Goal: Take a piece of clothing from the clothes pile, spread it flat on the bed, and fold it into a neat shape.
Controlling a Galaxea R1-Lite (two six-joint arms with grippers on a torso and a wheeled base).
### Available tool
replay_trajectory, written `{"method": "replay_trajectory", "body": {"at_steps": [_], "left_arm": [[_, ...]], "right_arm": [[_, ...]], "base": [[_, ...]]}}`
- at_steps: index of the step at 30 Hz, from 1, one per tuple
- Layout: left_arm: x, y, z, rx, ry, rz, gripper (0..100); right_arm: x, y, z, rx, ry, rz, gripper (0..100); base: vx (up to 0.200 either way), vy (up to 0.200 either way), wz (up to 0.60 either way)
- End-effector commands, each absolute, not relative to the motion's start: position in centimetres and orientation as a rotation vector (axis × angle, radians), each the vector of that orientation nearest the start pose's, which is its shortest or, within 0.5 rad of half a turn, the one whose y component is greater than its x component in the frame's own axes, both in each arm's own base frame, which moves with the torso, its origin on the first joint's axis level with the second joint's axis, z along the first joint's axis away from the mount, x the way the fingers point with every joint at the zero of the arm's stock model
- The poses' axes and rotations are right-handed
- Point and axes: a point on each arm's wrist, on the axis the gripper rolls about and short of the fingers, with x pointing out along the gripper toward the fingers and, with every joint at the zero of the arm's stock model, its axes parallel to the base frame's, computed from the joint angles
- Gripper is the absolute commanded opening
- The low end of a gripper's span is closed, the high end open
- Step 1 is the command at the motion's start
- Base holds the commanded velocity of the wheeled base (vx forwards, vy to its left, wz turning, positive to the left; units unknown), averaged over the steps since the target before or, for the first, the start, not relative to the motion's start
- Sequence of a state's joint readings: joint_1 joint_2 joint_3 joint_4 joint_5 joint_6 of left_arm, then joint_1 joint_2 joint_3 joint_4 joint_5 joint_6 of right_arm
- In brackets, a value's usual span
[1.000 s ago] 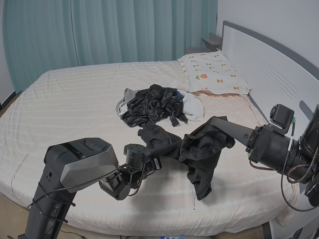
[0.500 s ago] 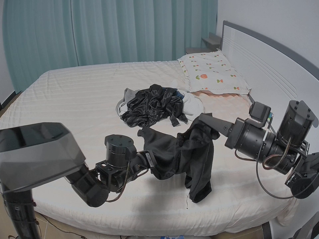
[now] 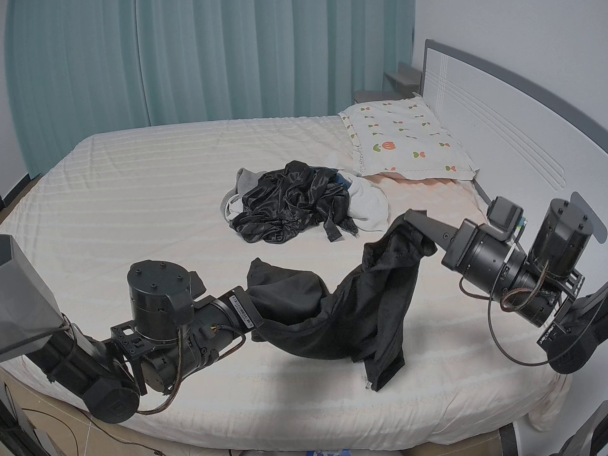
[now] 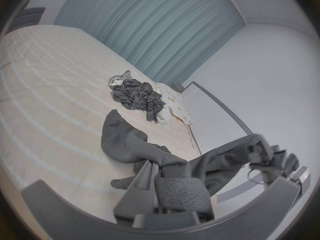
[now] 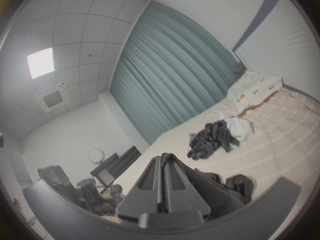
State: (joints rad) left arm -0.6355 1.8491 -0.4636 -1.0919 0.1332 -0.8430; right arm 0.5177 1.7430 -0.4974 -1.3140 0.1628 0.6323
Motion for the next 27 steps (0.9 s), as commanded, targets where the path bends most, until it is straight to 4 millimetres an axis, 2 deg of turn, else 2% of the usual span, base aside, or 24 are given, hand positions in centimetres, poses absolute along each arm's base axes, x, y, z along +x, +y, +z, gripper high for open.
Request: {"method": "replay_trajectory", "body": {"at_steps": [1, 5, 10, 14, 27], "left_arm": [[23.4, -16.8, 9.1, -0.704, 0.501, -0.342, 0], [23.3, -16.9, 8.2, -0.716, 0.543, -0.328, 0], [23.0, -16.8, 7.7, -0.724, 0.564, -0.318, 0], [22.8, -16.6, 7.9, -0.727, 0.561, -0.318, 0], [22.0, -15.7, 8.8, -0.742, 0.541, -0.319, 0]], "right_arm": [[25.4, 14.4, 13.1, 0.631, 0.251, 0.625, 0], [26.1, 14.5, 11.9, 0.681, 0.257, 0.609, 0], [26.2, 14.6, 10.7, 0.692, 0.241, 0.589, 0], [26.0, 14.4, 11.2, 0.698, 0.214, 0.591, 0], [25.4, 14.1, 11.6, 0.7, 0.209, 0.594, 0]], "base": [[0.0, 0.0, 0.0], [0.0, 0.0, 0.0], [-0.2, 0.0, 0.0], [-0.2, 0.0, 0.0], [0.0, 0.015, 0.0]]}}
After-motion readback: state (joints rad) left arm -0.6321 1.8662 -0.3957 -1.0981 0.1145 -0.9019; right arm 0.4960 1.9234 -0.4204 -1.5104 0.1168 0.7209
